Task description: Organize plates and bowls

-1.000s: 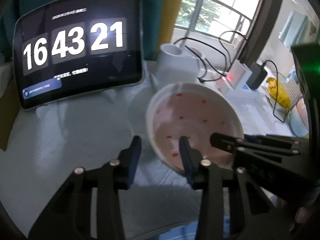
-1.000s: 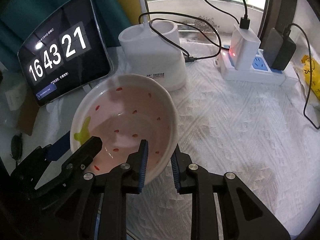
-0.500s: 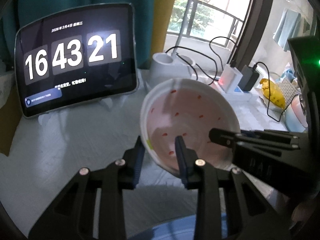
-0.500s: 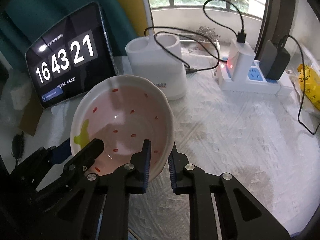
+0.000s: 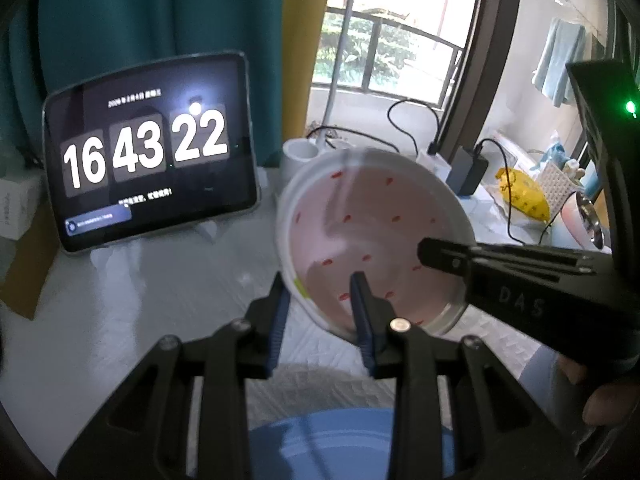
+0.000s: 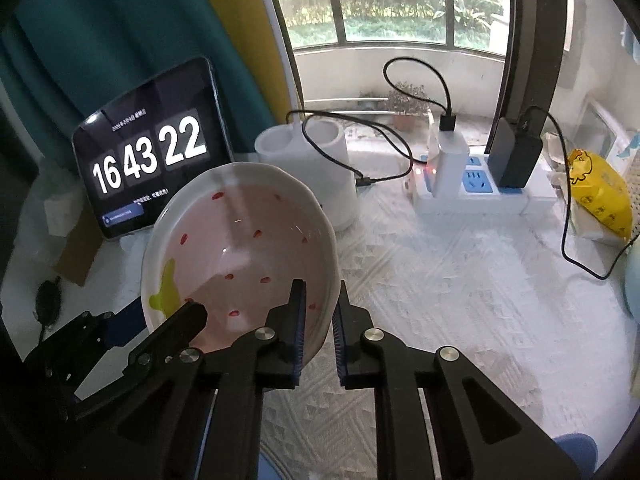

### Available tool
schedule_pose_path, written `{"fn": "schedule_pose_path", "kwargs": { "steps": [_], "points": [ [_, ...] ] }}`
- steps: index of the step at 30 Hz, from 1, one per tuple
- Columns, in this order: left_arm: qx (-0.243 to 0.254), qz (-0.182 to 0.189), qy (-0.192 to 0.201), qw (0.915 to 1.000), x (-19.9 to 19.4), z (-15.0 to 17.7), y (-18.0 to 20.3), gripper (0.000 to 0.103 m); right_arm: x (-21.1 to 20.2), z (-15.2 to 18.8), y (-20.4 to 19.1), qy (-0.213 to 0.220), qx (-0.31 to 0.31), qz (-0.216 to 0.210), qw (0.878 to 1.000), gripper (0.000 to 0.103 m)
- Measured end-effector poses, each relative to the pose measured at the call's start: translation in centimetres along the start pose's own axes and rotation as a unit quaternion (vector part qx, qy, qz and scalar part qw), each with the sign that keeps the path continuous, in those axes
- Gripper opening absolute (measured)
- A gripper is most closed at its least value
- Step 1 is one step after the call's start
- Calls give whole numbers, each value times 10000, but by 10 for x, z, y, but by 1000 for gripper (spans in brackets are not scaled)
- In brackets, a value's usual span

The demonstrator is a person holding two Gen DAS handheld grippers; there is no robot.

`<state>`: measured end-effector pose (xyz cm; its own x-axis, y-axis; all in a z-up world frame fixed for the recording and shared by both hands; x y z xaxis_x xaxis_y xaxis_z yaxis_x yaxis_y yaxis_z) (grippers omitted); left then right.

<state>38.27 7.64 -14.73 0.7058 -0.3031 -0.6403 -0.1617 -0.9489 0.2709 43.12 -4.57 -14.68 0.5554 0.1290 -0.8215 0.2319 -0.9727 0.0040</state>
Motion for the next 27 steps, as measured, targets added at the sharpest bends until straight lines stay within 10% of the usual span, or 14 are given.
{"fn": "schedule_pose_path", "kwargs": {
  "steps": [27],
  "points": [
    [278, -31, 289, 9992, -59, 5, 63, 31, -73, 21, 28, 374, 230, -228, 9988, 14]
  ]
}}
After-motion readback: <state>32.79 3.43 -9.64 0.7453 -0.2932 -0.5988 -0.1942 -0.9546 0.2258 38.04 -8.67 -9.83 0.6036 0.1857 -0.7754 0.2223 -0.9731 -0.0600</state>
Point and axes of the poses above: each gripper's, at about its wrist camera, not at the fingertips, and x roughly the way its jaws point, y to its right, z to its underside, the point moved 6 cm from there along x, roughly the way its jaws point, and after that the axes turned 11 degrees about z, right-handed, at the moved point
